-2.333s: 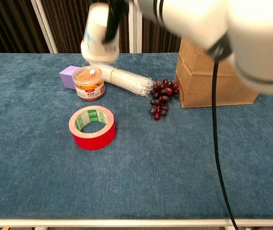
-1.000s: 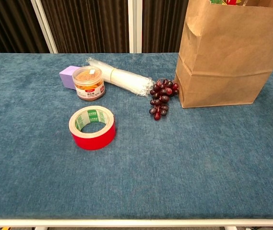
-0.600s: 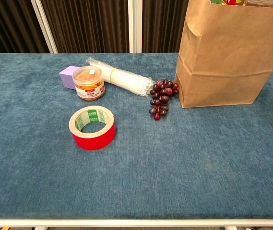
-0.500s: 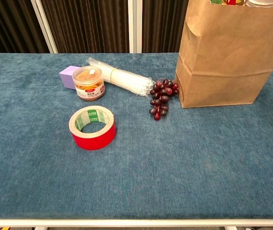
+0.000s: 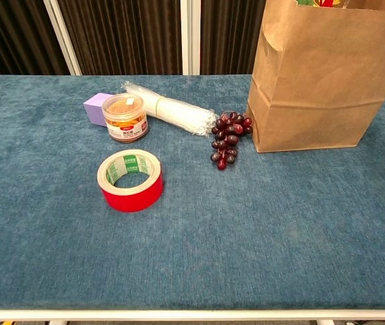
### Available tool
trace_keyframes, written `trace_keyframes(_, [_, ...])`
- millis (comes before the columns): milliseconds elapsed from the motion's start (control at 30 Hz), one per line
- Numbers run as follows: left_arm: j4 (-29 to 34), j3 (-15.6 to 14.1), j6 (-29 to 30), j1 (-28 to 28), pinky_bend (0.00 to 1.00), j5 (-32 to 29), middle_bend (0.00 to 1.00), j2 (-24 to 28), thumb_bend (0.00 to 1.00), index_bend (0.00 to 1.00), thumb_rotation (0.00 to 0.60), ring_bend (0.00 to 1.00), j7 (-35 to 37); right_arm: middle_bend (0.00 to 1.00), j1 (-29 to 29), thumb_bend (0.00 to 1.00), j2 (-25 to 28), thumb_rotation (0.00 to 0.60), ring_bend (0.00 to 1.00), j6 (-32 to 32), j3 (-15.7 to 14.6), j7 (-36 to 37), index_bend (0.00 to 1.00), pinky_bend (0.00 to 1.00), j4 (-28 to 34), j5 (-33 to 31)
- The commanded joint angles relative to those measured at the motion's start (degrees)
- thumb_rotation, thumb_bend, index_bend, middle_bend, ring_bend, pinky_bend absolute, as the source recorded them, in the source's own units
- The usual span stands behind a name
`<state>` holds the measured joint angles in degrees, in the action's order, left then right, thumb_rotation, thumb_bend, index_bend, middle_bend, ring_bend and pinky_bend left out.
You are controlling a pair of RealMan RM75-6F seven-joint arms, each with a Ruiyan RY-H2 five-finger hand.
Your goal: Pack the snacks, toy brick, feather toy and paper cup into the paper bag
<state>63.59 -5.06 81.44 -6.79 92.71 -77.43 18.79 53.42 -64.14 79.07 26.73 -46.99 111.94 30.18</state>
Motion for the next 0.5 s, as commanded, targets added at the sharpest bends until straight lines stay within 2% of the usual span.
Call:
trace_keyframes(33, [0.1,0.1,0.0,0.0,0.17,0.0,0.09,0.0,0.26,0.14,0.6,0.02,0.0,0.2,-2.7,0.0,-2.7,0.6,0.03,2.3,1.1,13.8,0.12,0.14,-4.0,14.0])
trace_keyframes(133, [0.1,0.1,0.0,0.0,0.17,-0.1,0.09,-0.1,0.27,0.14,0.6,0.02,0.0,0.19,-4.3,0.0,-4.6,0.6,0.03,2.3,1.4,23.8,0.12,0.14,-6.8,20.7])
trace_keyframes(267, [0.0,-0.1,-0.2,0.0,0.17,-0.1,0.09,-0.2,0.26,0.14,0.6,0.02,-0.1,0.18,-6.8,0.0,-4.1,0.6,0.03,-2.3,1.0,36.6,0.12,0.14,-6.8,25.1])
trace_keyframes(400, [-0.1,-0.1,-0.1,0.0,0.17,-0.1,0.09,-0.3,0.27,0.14,0.6,0.02,-0.2,0.18,-8.6,0.0,-0.7,0.6,0.03,-10.8,-0.8,46.1,0.12,0.14,-5.3,28.2])
trace_keyframes(500, [-0.1,0.0,-0.1,0.0,0.17,-0.1,0.09,-0.2,0.26,0.14,0.6,0.02,-0.2,0.2,-9.4,0.0,2.6,0.6,0.03,-16.1,-1.8,50.5,0.12,0.14,-3.5,30.1])
